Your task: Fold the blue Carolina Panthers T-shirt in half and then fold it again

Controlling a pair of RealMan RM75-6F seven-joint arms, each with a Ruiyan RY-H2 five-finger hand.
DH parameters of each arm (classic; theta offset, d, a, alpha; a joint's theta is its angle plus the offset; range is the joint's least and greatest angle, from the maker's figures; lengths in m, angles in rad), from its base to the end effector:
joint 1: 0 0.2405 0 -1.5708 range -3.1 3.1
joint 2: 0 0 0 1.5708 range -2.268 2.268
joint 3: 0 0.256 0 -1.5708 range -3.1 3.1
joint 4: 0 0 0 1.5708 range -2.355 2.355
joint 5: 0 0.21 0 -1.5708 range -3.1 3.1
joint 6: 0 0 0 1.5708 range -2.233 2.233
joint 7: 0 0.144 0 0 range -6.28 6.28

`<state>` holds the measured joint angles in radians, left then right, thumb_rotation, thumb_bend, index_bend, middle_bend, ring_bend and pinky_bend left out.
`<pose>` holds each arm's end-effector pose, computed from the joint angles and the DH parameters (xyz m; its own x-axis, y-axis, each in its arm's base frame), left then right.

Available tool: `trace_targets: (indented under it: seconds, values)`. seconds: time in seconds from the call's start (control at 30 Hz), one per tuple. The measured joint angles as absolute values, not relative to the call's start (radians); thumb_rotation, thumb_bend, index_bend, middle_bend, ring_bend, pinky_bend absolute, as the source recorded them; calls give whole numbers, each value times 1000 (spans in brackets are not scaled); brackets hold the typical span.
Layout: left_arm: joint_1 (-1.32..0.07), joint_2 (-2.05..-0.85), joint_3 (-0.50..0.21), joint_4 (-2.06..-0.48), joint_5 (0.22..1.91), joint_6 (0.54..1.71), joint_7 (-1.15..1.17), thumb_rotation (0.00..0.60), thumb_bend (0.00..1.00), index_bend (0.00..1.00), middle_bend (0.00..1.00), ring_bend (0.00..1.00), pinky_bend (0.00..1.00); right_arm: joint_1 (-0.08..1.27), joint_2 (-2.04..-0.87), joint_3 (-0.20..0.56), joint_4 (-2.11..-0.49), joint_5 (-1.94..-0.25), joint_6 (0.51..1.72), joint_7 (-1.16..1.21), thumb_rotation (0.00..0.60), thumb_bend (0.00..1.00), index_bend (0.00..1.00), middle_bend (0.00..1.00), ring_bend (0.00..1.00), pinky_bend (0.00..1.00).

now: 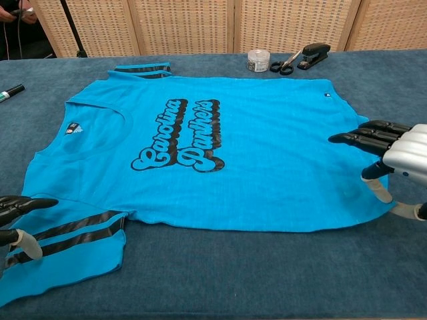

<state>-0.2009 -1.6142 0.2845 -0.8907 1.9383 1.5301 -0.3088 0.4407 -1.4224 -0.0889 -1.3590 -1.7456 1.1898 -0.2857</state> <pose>-0.3199 0.1393 -0.0045 0.4242 0.3166 0.8484 0.7948 -0.5792 -0.1812 -0.2488 -0.2365 0.0130 0.7261 -0.0690 0.6842 -0.5725 -0.6117 0.5460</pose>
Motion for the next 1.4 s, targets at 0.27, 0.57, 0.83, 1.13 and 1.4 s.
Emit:
trace_targets:
  seconds: [0.27,0.57,0.83,1.13,1.4]
  values:
    - [-210,-1611,280,-900,1929,1535,-316,600,329,388,0,0,0,441,-1423,-91,-1358,-1746,1187,-286,600,451,633,16,0,0]
    - [-220,-1613,279,-907,1919,1524,-331,600,337,390,0,0,0,441,-1423,-92,-1358,-1743,1185,-289,600,452,633,16,0,0]
    - [-227,-1609,283,-928,1915,1522,-350,600,376,445,0,0,0,441,-1422,-90,-1358,-1742,1186,-286,600,450,633,16,0,0]
    - [-229,-1608,287,-940,1907,1518,-365,600,467,491,0,0,0,441,-1419,-91,-1360,-1743,1188,-283,600,452,633,16,0,0]
    - [-233,-1605,282,-955,1896,1512,-375,600,505,567,0,0,0,442,-1420,-92,-1360,-1743,1186,-282,600,452,633,16,0,0]
